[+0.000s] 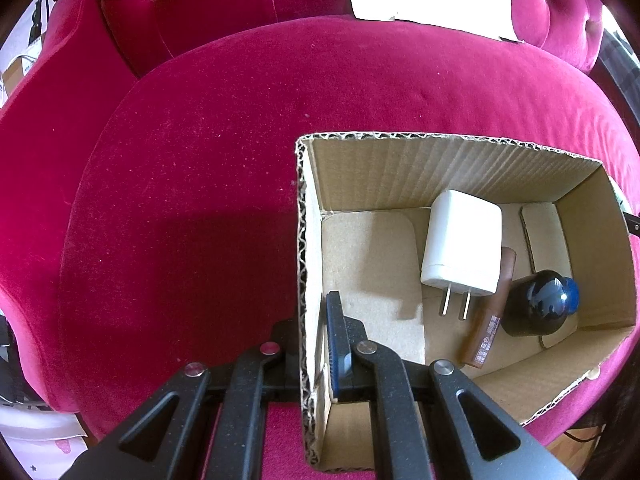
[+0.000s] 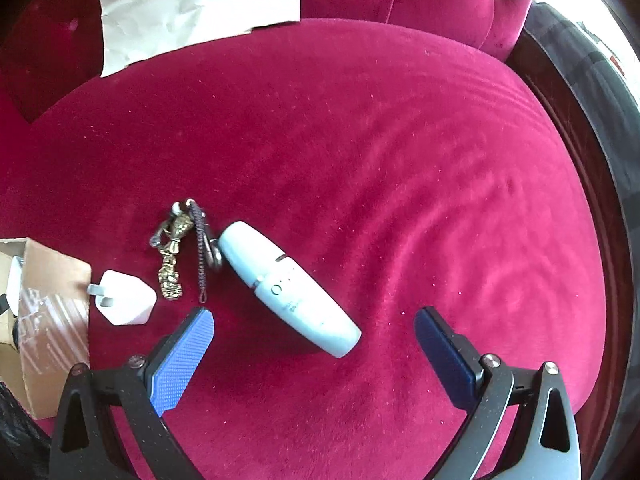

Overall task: Organize rigid objects
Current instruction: 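Move the right gripper to the light-blue bottle and grasp it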

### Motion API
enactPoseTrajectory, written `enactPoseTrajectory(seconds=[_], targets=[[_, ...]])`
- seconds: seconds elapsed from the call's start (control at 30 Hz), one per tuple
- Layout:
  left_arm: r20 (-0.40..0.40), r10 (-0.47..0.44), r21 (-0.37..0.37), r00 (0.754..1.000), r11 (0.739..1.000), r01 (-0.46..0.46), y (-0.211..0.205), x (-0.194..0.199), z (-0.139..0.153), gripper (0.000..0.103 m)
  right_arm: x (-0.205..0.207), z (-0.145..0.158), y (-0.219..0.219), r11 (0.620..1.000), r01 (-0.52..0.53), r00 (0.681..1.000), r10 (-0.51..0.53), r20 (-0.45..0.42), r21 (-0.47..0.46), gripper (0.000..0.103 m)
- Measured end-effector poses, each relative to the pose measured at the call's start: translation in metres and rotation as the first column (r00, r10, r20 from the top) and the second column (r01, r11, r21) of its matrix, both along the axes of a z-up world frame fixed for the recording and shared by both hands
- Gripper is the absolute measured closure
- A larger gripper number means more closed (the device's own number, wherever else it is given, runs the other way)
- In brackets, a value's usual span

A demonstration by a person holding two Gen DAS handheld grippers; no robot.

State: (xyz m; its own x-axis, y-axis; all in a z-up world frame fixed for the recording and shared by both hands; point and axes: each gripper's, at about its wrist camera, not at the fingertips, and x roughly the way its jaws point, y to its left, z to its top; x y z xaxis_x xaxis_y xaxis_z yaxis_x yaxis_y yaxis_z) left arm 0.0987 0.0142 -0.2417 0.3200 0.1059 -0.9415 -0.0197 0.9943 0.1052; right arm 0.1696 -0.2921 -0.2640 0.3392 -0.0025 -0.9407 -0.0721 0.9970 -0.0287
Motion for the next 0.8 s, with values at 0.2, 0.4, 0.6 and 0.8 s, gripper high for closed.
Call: enactPoseTrajectory(seconds=[0.2,0.4,0.6,0.8], targets=[[-0.001,0.006,-0.002,1.0,1.0,-0.006,-0.001,0.001,-0.001,0.095,0.006,-0.006,-0.001,1.0,-0.001,1.0,0.001,-0.01,0.013,0.001],[-0.002,0.005,-0.002,1.0,1.0,-0.005,0.0,0.001,-0.001,0.095,0.018,-0.01,-0.001,1.0,-0.005,1.0,0.005,-0.012,0.014,0.003],[-0.003,0.004,0.001,1.0,1.0,-0.004,-0.001,0.001,0.0,0.095,0.026,-0.006,0.006,1.0,-0.004,1.0,0.005,-0.02,0.022,0.047],[-0.003,0.005,0.003,1.0,1.0,-0.005,-0.002,0.002,0.001,0.096,0.026,-0.002,0.013,1.0,-0.009,1.0,0.009,-0.007,-0.011,0.076]])
